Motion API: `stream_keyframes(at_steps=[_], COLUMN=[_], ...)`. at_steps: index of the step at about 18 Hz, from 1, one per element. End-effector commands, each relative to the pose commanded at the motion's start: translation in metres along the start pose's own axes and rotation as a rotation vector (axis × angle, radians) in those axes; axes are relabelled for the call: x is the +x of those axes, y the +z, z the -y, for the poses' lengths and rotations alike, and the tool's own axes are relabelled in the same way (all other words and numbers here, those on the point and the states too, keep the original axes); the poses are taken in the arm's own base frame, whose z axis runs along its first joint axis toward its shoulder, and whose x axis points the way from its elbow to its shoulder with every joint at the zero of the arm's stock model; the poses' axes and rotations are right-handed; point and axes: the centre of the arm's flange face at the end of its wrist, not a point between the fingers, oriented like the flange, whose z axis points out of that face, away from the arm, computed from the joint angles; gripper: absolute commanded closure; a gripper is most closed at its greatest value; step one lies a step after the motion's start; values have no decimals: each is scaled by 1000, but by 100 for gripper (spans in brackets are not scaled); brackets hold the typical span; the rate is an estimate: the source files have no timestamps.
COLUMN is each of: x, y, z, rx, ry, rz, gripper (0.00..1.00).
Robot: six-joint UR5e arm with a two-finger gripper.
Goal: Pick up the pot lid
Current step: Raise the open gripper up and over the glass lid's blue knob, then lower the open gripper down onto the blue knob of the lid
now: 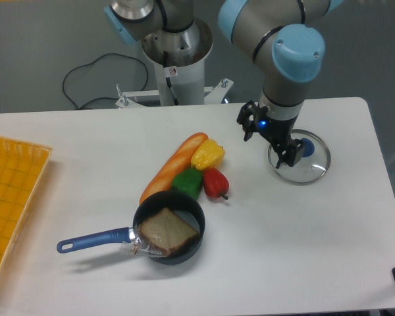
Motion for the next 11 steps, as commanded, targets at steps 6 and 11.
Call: stream_keyframes(at_steps=[6, 11], x=[-16, -13], y=[7, 34], z=[-61, -102], rx=[-1, -4], ry=[-64, -219], rz=[2, -3], gripper=[0, 0])
